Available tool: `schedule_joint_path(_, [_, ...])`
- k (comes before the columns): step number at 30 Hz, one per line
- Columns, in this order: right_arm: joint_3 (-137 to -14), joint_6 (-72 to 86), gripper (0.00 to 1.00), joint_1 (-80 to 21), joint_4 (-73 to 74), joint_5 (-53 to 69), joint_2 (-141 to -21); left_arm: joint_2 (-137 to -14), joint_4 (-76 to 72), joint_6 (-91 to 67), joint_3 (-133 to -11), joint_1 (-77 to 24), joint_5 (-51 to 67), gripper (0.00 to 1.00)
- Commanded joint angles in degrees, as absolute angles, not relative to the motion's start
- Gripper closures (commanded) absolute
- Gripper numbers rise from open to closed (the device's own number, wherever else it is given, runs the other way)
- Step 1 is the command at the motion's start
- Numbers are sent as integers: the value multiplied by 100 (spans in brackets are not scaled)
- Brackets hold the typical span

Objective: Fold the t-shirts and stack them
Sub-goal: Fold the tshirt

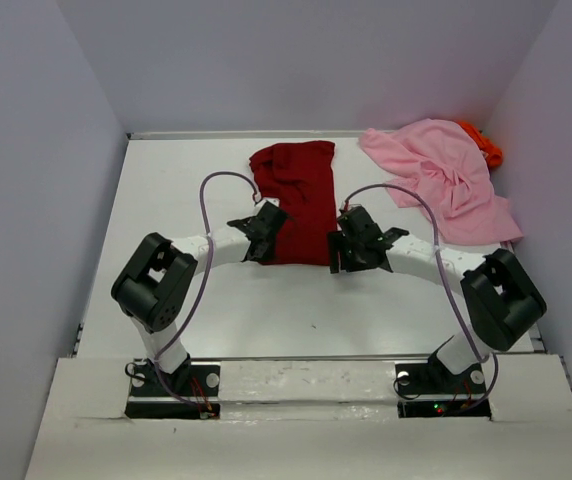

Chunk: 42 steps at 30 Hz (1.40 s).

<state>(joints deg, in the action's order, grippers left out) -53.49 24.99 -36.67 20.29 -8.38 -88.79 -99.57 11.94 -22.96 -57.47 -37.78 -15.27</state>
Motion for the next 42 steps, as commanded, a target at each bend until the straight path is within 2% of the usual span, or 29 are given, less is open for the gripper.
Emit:
schedule_joint_path(1, [-5080,2663,29,-3621,1767,-704,-9009,-9993,1890,-2268,-5730,-3832,-1213,100])
schedule_joint_path(21, [-5141,2654,30,-3621,1354,-413,-9343,-9932,1986,-2241,-5853,-3832,-1213,100])
schedule_joint_path(34, [-5809,2628,32,-3621,1178,-299,-10318,-9853,1969,-2241,-5871,-3858,-1187,100])
schedule_joint_path(35, [-5827,2637,34,-3621,1169,-247,-10336,-9861,1977,-2224,-5880,-3858,-1221,100])
schedule_joint_path(39, [-5810,2654,61,-3621,1151,-220,-10327,-9914,2021,-2206,-5915,-3858,-1318,100])
schedule_joint_path(40, [-5792,2654,73,-3621,1151,-228,-10318,-9940,2021,-2197,-5924,-3858,-1318,100])
schedule_joint_path(41, [-5783,2646,81,-3621,1177,-246,-10310,-9949,2021,-2206,-5915,-3858,-1318,100])
schedule_joint_path(42, [-5775,2637,98,-3621,1186,-263,-10301,-9967,1987,-2197,-5915,-3858,-1310,100])
